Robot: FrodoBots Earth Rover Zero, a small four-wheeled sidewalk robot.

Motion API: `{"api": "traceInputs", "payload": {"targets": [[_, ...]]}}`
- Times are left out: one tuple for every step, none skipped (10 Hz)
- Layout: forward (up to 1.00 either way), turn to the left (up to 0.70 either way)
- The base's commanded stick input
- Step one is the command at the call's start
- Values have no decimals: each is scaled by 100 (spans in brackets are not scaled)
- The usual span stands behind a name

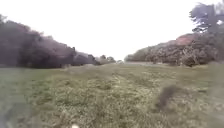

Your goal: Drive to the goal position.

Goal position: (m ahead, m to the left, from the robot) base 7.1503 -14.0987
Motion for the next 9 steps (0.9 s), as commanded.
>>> {"api": "traceInputs", "payload": {"targets": [[70,-13],[70,-13],[70,-13],[70,-13],[70,-13],[70,-13],[70,-13],[70,-13],[70,-13]]}}
